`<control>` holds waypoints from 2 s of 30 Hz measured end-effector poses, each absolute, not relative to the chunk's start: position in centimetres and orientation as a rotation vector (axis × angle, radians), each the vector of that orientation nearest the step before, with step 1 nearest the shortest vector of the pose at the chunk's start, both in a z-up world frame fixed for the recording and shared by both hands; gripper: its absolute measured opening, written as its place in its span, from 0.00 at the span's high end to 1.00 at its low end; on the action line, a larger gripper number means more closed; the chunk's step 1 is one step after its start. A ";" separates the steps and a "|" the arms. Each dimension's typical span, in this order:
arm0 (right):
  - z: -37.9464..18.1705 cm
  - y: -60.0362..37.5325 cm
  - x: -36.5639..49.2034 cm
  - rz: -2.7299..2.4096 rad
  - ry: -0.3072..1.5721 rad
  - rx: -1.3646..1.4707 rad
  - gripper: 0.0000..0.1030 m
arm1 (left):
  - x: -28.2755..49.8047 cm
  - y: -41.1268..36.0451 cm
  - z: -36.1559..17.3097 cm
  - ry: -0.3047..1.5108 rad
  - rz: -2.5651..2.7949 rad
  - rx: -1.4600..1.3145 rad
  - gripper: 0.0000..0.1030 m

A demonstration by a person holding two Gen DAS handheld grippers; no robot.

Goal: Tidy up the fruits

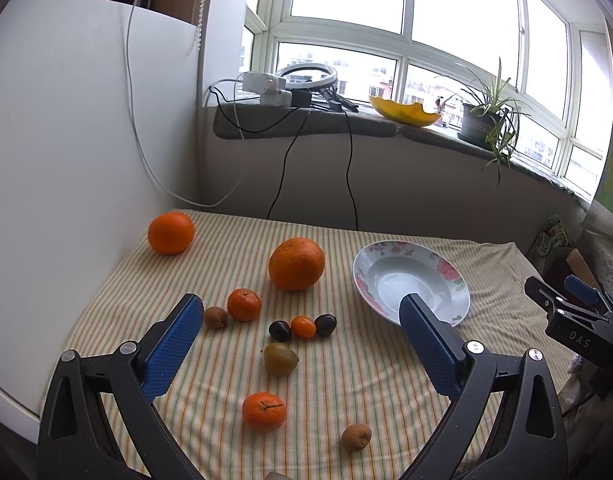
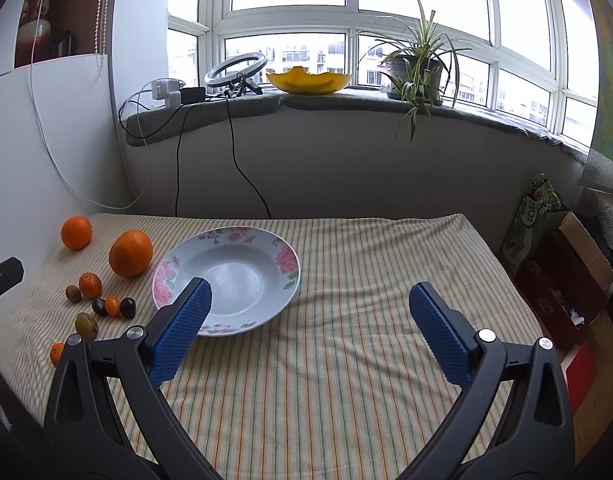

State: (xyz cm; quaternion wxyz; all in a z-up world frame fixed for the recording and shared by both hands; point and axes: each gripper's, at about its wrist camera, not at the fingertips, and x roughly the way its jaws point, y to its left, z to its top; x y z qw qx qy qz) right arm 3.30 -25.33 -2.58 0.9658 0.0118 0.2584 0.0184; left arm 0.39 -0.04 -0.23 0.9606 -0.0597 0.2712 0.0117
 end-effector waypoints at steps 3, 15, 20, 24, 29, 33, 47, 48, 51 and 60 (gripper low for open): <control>-2.6 -25.4 3.3 0.036 0.525 0.024 0.01 | 0.3 -0.1 -0.1 0.549 0.024 -0.122 0.05; -2.8 -25.4 3.4 0.040 0.532 0.025 0.01 | 0.2 -0.2 -0.1 0.545 0.020 -0.119 0.05; -2.8 -25.4 3.4 0.040 0.533 0.025 0.01 | 0.2 -0.3 -0.1 0.544 0.018 -0.119 0.05; -2.8 -25.4 3.4 0.041 0.533 0.025 0.01 | 0.1 -0.3 -0.2 0.543 0.015 -0.119 0.05; -2.8 -25.4 3.4 0.042 0.535 0.023 0.01 | 0.2 -0.3 -0.2 0.546 0.017 -0.121 0.05; -2.9 -25.2 3.5 0.043 0.538 0.022 0.01 | 0.3 -0.3 -0.2 0.548 0.016 -0.121 0.05; -3.3 -24.7 4.0 0.048 0.549 0.014 0.01 | 0.4 -0.3 -0.2 0.550 0.014 -0.124 0.05; -3.3 -24.6 4.1 0.049 0.551 0.013 0.01 | 0.5 -0.2 -0.2 0.550 0.014 -0.125 0.05; -3.3 -24.5 4.3 0.051 0.555 0.010 0.01 | 0.7 -0.2 -0.3 0.552 0.013 -0.128 0.05; -3.5 -23.4 5.3 0.086 0.566 -0.027 0.01 | 1.9 1.2 -1.2 0.576 0.019 -0.151 0.05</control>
